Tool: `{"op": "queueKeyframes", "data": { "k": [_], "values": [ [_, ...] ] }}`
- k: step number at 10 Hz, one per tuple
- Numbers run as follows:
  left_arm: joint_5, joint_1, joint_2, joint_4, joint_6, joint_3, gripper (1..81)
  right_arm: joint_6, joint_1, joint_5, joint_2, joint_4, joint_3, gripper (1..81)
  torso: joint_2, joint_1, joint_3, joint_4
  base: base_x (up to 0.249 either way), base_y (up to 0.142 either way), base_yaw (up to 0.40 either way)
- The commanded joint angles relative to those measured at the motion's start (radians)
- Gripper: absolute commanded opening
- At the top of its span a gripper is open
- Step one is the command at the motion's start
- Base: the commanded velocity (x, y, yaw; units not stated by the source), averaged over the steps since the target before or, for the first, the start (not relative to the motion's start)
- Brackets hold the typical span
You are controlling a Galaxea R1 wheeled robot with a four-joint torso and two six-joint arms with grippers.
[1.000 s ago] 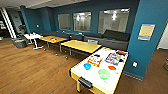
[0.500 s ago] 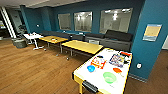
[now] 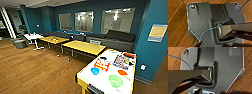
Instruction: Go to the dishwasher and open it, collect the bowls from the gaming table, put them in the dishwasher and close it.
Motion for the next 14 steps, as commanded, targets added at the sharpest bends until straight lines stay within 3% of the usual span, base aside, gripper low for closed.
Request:
{"op": "queueKeyframes", "data": {
  "k": [1,14],
  "values": [
    [0.05,-0.039,-0.004,-0.002,0.001,0.002,81.1,0.002,0.047,-0.053,0.001,0.002,0.001,81.1,0.0,0.0,0.0,0.0,0.121,0.118,0.0],
    [0.05,-0.039,-0.002,0.0,0.001,0.002,81.1,0.002,0.047,-0.053,0.0,0.002,0.002,81.1,0.0,0.0,0.0,0.0,0.115,0.095,0.0]
  ]
}}
